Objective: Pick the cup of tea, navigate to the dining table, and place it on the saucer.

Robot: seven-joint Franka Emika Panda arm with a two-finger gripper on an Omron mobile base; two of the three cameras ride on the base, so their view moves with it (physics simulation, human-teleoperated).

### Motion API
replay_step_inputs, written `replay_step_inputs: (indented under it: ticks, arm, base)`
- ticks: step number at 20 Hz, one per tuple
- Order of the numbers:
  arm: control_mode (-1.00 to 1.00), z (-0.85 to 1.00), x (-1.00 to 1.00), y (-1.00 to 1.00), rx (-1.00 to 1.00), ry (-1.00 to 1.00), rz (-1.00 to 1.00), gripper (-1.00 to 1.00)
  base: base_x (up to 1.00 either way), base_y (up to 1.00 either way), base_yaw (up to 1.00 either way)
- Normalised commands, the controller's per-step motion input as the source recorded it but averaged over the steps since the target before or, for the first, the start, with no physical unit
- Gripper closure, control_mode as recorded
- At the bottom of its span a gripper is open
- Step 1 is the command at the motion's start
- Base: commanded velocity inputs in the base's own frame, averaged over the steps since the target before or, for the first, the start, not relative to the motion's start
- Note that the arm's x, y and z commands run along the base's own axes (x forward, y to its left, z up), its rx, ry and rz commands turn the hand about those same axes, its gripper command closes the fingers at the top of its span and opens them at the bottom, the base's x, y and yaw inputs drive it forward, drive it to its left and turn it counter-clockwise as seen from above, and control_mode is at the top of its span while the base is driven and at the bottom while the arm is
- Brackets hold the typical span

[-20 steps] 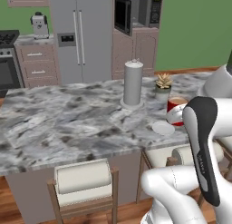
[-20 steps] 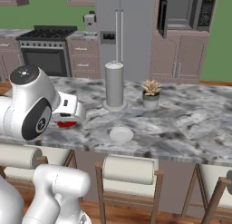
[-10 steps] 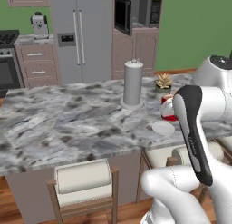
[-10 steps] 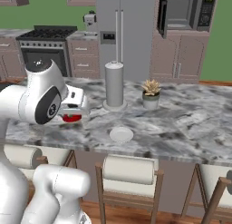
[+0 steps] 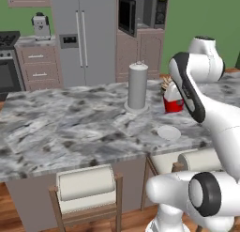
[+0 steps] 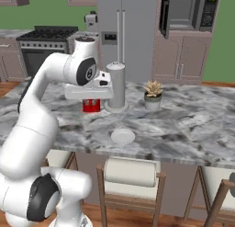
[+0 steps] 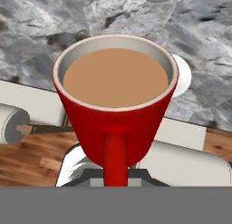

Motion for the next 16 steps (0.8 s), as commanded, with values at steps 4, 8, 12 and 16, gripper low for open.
replay_step_inputs:
  ticks: [4, 8, 12, 16]
  arm:
    - [-1.00, 0.00, 0.39, -1.00, 0.03, 0.00, 0.11, 1.00]
    - [-1.00, -0.01, 0.06, -0.83, 0.05, -0.01, 0.04, 1.00]
    - [-1.00, -0.09, 0.17, -0.40, 0.00, 0.00, 0.02, 1.00]
    - [-1.00, -0.47, 0.03, -0.04, 0.00, 0.00, 0.11, 1.00]
  base:
    - [0.00, 0.00, 0.00]
    - [0.00, 0.00, 0.00]
    - [0.00, 0.00, 0.00]
    - [0.00, 0.00, 0.00]
